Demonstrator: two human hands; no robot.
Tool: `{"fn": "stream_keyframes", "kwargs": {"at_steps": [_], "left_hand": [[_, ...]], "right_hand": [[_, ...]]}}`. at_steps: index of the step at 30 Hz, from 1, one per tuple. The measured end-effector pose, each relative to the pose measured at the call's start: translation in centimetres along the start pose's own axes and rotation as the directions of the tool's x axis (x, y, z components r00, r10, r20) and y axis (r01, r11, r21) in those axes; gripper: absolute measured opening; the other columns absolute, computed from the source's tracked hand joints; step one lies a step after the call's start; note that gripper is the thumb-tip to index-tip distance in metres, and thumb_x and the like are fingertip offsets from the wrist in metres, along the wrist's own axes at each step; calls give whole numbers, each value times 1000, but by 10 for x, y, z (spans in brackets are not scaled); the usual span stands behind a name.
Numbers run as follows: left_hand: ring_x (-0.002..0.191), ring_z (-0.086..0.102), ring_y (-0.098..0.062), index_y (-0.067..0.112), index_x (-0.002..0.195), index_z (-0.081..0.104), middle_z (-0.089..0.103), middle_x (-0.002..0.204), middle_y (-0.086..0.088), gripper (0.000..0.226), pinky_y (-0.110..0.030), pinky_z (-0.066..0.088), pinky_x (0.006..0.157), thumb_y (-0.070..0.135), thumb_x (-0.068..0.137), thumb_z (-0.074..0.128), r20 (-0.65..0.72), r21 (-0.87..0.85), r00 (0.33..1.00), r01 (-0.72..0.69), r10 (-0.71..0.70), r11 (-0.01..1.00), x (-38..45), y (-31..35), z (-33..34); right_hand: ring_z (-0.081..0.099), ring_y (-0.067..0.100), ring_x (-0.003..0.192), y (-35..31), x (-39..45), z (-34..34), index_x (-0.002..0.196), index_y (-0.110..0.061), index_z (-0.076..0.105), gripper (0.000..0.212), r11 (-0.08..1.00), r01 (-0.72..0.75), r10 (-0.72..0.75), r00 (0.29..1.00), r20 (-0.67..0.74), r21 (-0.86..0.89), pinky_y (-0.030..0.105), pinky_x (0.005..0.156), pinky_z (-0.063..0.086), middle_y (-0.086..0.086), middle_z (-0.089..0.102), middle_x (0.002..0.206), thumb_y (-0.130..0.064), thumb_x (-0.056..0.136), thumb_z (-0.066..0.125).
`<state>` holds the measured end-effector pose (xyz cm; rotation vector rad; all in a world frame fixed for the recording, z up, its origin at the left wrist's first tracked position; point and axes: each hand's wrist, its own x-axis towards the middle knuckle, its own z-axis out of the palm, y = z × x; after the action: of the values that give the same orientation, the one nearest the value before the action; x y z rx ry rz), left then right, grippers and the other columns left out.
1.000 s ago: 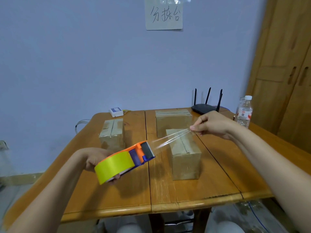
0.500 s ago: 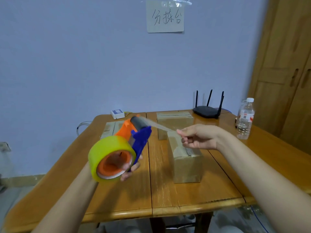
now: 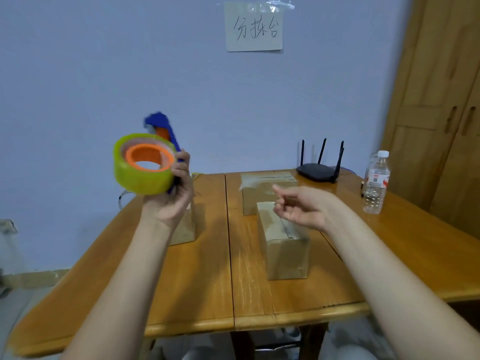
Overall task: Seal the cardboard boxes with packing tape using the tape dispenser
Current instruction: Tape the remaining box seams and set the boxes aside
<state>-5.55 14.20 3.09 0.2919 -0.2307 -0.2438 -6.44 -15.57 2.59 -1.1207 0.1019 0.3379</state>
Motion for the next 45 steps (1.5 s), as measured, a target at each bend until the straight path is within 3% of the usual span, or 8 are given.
{"fn": "stream_keyframes", "kwargs": {"at_steps": [4, 11, 16, 28, 30, 35, 40, 45], "left_hand": [[67, 73, -35, 0, 111, 62, 69, 92, -25, 27, -39, 62, 54, -7, 85, 66, -371, 557, 928, 203, 23, 806, -3, -12, -27], [89, 72, -43, -10, 100, 62, 71, 90, -30, 11, -52, 58, 85, -4, 94, 55, -697, 714, 717, 696, 14, -73, -13, -29, -89], [77, 72, -32, 10, 116, 58, 65, 105, -14, 44, -33, 58, 49, 29, 83, 79, -572, 607, 783, 604, 243, -517, 9, -21, -104], [89, 64, -21, 15, 115, 66, 67, 108, -3, 41, -26, 56, 63, 39, 84, 76, -568, 353, 797, 462, 206, -814, 17, -20, -110], [91, 62, -21, 15, 110, 67, 68, 111, -4, 30, -27, 50, 68, 34, 88, 69, -456, 308, 860, 394, 229, -866, 24, -26, -97], [107, 62, -23, 20, 118, 66, 68, 116, -5, 23, -38, 52, 93, 26, 102, 51, 45, 754, 951, 169, 306, -634, 35, -69, -39], [118, 63, -20, 25, 129, 62, 70, 122, 0, 45, -41, 47, 105, 53, 103, 38, -73, 994, 989, 83, -131, 73, 24, -105, -1], [116, 66, -27, 15, 137, 54, 73, 113, -10, 57, -49, 45, 107, 50, 93, 51, -25, 979, 936, 93, -350, 180, 15, -123, -5]], "right_hand": [[55, 13, 56, -23, 1, 1, 95, -4, 70, 18, 707, 167, -272, 961, -46, -687, 27, 59, 55, 8, 63, 78, -13, 84, 81], [50, 11, 36, -48, -16, 2, 83, -11, 75, 24, 182, 130, -443, 896, 36, -975, 21, 42, 46, 5, 59, 56, -34, 89, 76], [69, 22, 55, -54, -19, -2, 95, -3, 73, 16, 323, 147, -383, 924, 13, -935, 29, 52, 58, 17, 73, 70, -18, 90, 76], [73, 24, 68, -60, -26, 3, 91, 5, 75, 18, 423, 225, -242, 962, 130, -878, 27, 63, 61, 20, 75, 80, -10, 83, 80], [73, 22, 69, -58, -25, 3, 92, 6, 76, 18, 463, 234, -217, 965, 146, -855, 26, 65, 60, 20, 74, 81, -9, 82, 80], [74, 22, 76, -51, -22, 7, 94, 6, 77, 17, 523, 219, -153, 975, 162, -823, 24, 70, 60, 21, 76, 92, -4, 81, 80], [76, 24, 87, -50, -26, 8, 96, 2, 78, 18, 495, 230, -115, 973, 200, -838, 23, 78, 60, 16, 77, 92, -5, 80, 81], [76, 17, 92, -56, -30, 4, 106, -2, 76, 26, 469, 259, -97, 965, 242, -845, 16, 76, 56, 10, 78, 96, -5, 81, 81]]}}
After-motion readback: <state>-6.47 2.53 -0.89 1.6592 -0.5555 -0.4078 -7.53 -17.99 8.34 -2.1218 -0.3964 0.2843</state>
